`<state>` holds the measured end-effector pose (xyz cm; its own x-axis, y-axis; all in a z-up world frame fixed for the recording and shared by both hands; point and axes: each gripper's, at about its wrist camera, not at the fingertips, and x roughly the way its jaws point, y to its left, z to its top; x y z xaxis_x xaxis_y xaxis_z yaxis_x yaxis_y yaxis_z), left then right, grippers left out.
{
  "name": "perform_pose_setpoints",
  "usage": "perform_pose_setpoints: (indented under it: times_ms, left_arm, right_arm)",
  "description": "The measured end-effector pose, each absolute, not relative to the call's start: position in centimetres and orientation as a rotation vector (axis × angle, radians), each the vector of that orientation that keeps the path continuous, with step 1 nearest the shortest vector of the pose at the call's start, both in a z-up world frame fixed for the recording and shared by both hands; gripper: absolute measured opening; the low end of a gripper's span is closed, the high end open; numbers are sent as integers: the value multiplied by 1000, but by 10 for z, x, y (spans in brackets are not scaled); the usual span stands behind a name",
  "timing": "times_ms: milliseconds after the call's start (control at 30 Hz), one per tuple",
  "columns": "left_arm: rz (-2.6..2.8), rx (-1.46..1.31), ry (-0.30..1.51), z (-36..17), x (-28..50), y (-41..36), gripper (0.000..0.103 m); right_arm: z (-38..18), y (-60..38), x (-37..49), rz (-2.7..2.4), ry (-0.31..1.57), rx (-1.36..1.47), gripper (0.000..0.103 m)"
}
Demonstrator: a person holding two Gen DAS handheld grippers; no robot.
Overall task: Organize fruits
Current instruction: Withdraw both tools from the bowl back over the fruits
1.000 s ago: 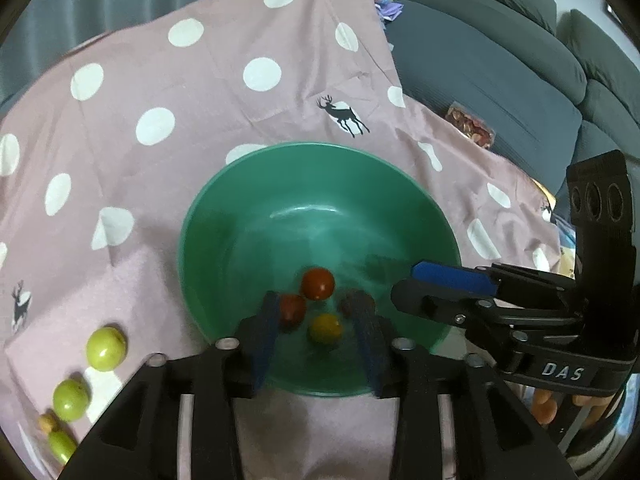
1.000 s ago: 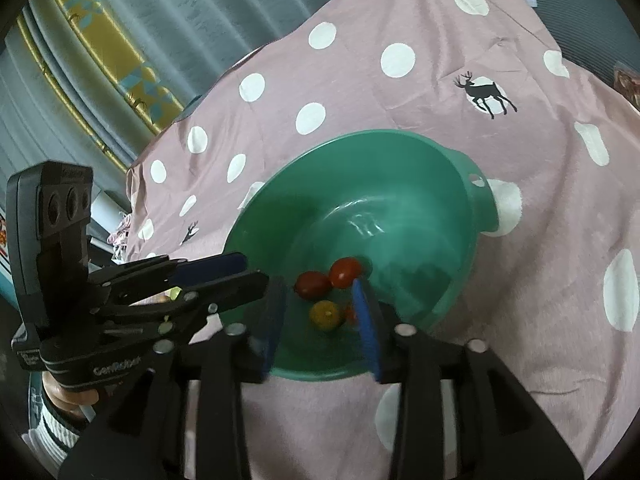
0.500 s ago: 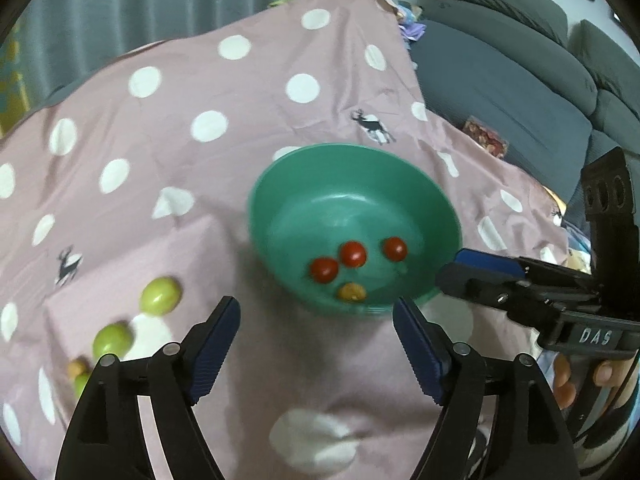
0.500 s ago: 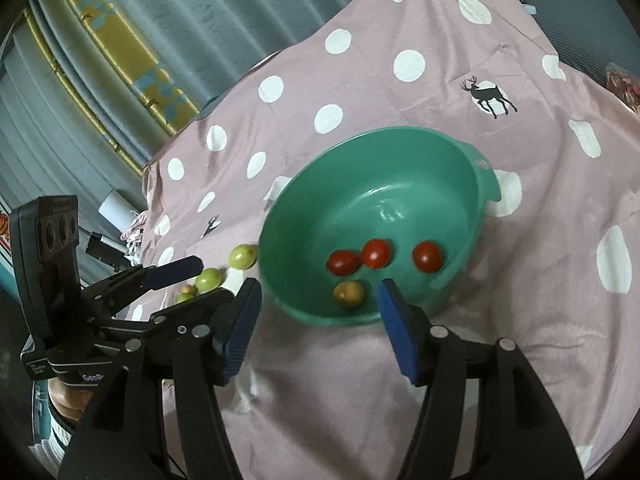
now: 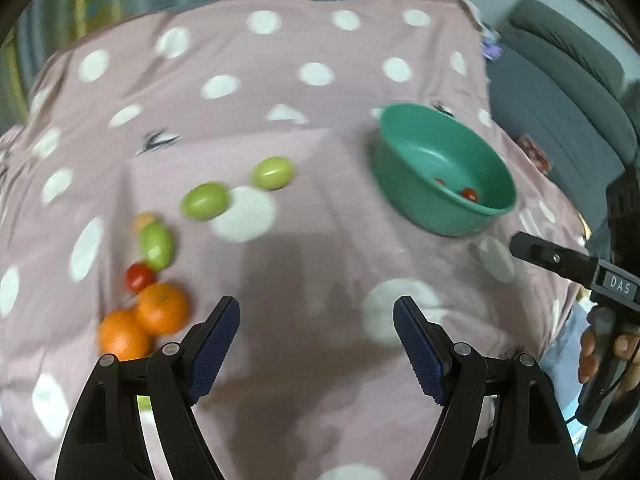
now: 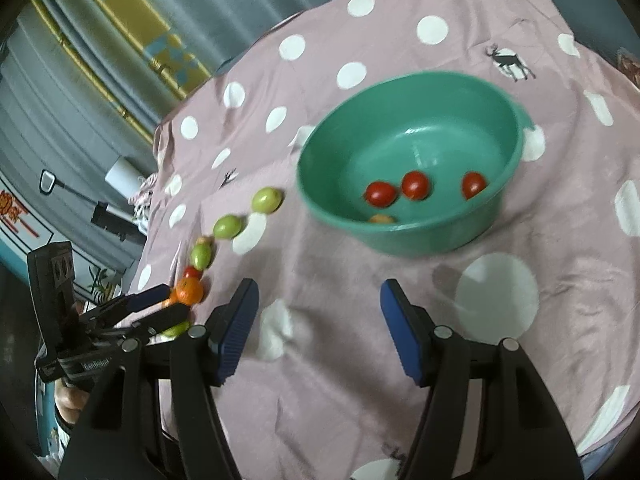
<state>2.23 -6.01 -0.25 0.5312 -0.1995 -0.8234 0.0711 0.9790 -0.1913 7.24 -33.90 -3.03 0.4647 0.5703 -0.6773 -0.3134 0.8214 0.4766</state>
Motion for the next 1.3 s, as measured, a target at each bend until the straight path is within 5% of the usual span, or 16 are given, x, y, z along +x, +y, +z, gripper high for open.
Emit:
perform_pose_setpoints:
  times_ms: [500,1300]
  left_arm:
    - [58,-330,1009,-21,-49,44,79]
    - [1,-345,1041,-38,-42,44,79]
  right_arm:
    - [-36,-299,58,636,994,219,65]
    - [-59,-256,54,705,1078,146,65]
